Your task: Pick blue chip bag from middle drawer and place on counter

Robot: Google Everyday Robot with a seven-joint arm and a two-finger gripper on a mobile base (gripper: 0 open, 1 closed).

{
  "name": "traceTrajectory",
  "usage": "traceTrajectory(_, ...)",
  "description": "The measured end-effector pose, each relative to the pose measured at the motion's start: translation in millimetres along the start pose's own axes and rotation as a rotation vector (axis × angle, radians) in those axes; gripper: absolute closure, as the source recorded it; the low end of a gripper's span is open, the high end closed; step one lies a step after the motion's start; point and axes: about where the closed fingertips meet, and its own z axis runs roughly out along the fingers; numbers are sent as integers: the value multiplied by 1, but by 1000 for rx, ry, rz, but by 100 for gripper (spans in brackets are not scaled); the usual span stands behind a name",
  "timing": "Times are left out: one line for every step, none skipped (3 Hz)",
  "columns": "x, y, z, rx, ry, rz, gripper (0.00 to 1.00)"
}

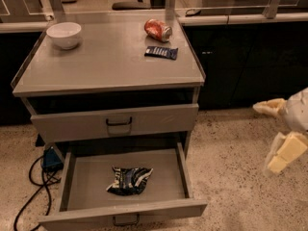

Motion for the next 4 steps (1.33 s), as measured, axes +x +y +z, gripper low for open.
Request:
traceTrajectory(33,18,69,-84,-80,2,0)
traceTrajectory(33,18,69,-84,-80,2,0)
traceTrajectory(32,11,91,-72,-166,-41,0)
traceTrajectory(-1,-15,129,-28,-316,-156,0)
